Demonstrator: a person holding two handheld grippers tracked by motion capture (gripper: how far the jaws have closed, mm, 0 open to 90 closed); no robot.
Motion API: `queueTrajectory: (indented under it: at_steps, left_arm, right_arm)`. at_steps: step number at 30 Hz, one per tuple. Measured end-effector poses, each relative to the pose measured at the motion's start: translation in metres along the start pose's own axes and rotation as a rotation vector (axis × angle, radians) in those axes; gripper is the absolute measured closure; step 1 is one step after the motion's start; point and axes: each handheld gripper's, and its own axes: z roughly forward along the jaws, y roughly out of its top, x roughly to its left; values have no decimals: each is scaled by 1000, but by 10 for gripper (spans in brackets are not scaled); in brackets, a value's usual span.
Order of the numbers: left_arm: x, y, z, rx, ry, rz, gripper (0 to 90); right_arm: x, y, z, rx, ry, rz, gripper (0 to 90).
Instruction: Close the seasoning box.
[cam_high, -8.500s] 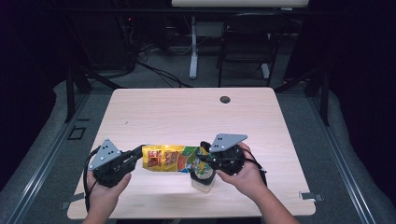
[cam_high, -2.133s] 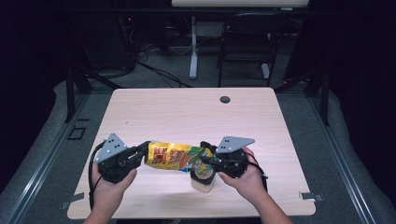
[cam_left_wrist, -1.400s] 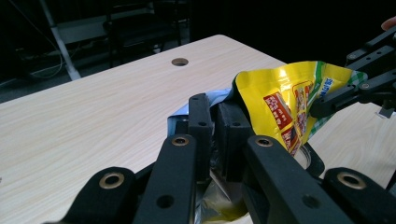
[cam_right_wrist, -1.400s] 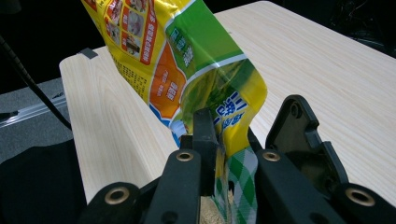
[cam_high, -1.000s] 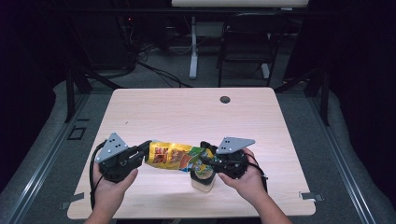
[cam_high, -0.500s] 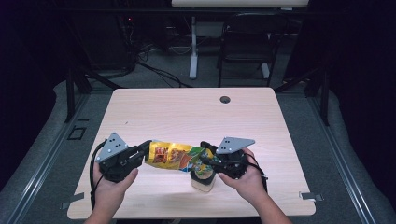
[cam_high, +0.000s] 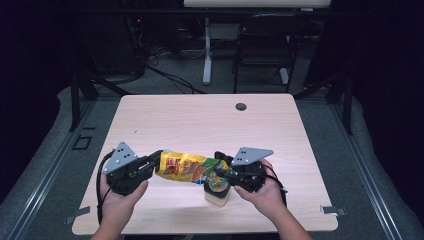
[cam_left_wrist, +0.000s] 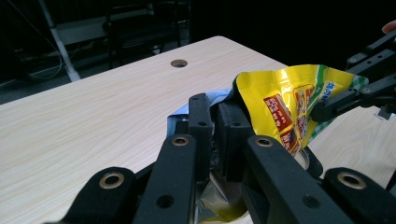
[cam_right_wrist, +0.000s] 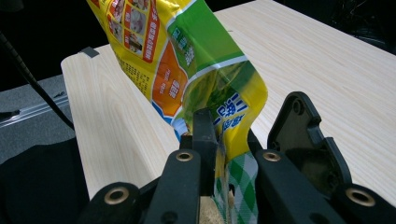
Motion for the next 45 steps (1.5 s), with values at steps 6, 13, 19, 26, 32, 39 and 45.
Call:
queueTrajectory:
  at_steps: [6,13,19,26,32,39,45]
  left_arm:
    - [-1,0,0,3,-4,0,858]
    - [-2,1,0,-1,-5,1,858]
    - [-2,1,1,2,-6,4,857]
    - [-3,2,2,1,-6,6,857]
    - [-4,3,2,1,-1,6,857]
    - [-3,4,0,5,4,12,857]
    - [-3,6,0,7,1,17,855]
  right_arm:
    - [1,-1,-2,-1,-2,-1,843]
    - [2,0,-4,-2,-2,-2,843]
    - [3,-1,-6,-3,0,-4,842]
    - [2,-1,-7,-1,-3,-6,842]
    - [2,-1,-6,-4,0,0,841]
    - [1,-1,-4,-4,2,0,840]
    - [1,0,-2,0,6,1,837]
